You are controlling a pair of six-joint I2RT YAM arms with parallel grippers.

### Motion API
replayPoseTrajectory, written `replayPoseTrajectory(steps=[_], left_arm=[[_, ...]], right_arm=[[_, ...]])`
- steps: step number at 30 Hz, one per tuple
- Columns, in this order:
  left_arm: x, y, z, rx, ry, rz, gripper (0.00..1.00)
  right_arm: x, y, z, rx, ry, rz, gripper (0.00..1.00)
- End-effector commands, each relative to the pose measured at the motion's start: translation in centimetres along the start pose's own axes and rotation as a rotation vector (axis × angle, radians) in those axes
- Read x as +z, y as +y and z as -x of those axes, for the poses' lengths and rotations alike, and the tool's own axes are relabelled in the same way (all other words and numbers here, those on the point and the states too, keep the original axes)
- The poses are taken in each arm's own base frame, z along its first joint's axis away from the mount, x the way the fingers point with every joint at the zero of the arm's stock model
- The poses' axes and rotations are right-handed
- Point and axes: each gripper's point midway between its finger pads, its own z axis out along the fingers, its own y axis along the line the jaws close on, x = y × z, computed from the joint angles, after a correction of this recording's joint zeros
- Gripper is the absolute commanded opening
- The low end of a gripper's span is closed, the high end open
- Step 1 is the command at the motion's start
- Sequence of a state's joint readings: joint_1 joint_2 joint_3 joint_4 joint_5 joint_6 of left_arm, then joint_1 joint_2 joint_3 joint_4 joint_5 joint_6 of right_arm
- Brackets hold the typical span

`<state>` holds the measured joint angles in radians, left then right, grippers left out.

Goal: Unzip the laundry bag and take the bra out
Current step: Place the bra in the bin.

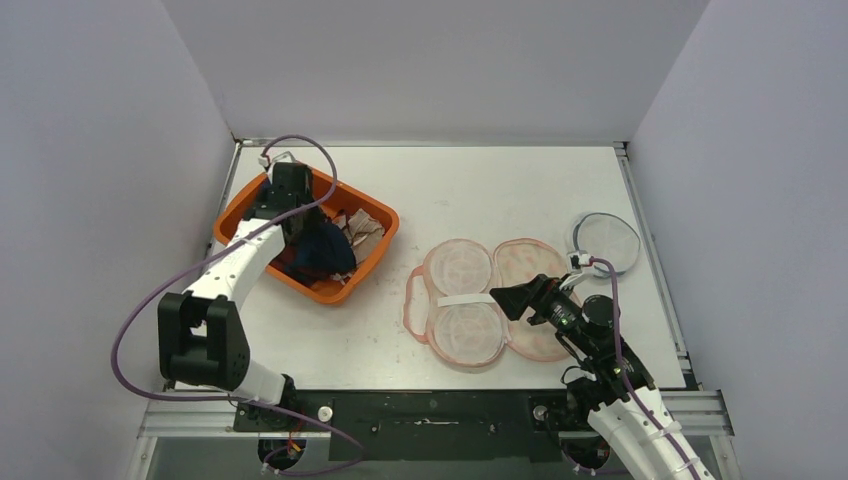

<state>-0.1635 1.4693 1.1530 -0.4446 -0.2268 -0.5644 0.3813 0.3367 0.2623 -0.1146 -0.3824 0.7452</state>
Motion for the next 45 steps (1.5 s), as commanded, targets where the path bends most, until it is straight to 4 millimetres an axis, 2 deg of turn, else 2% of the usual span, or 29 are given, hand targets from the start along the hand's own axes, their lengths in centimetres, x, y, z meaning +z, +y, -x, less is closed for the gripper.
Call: replayPoseTrajectory(steps=[1,3,6,9,11,14,18,21,24,27,35,39,45], left_arm=[[1.1,-1.2,0.3,-0.038,-0.016,-0.052,0.28],[0.6,-1.1,0.5,-0.040,-0.026,-0.054,0.45],[-1.1,-0.9,1.8,-0.045,-0.071,-0.057,0.70],[-3.2,-0.9,3.0,-0.042,-0.111,-0.078,0.84],[-4.7,-0.9,3.6,-0.043,-0.133,-0.094,0.89],[-6.6,-0.9,4.7,-0.049,-0.176,-0.130,0.89],[-6.7,-2.4,5.2,-0.047,-0.174,-0.219,0.89],[-5.2,-3.5,5.2,-0.038,-0.129,-0.260,0.90],[-3.1,-3.8,4.8,-0.105,-0.046,-0.314,0.96],[-1.2,-2.4,4.3,-0.305,-0.006,-0.394,0.96],[0.7,-1.9,4.0,-0.768,-0.044,-0.566,0.96],[2.1,-2.3,3.0,-0.839,-0.018,-0.570,0.96],[3.5,-2.7,2.5,-0.864,-0.022,-0.595,0.97]], right_arm=[[0.2,0.2,0.3,-0.015,-0.017,0.012,0.90],[0.2,0.1,0.3,-0.014,-0.016,0.010,0.90],[0.3,0.1,0.3,-0.015,-0.019,0.010,0.90],[0.5,0.0,0.3,-0.016,-0.018,0.009,0.90],[0.5,0.0,0.2,-0.014,-0.016,0.009,0.91],[0.6,-0.1,0.1,-0.011,-0.012,0.011,0.90],[0.6,0.0,0.0,-0.006,-0.009,0.017,0.90],[0.6,-0.1,-0.2,-0.003,-0.004,0.014,0.91],[0.5,-0.1,-0.2,-0.006,-0.004,0.011,0.91],[0.4,-0.3,-0.3,-0.010,-0.006,0.005,0.90],[0.9,-0.4,-0.4,-0.008,0.005,0.005,0.91],[1.0,-0.7,-0.5,-0.010,0.010,-0.005,0.90],[1.3,-1.1,-0.9,0.002,0.017,-0.012,0.91]])
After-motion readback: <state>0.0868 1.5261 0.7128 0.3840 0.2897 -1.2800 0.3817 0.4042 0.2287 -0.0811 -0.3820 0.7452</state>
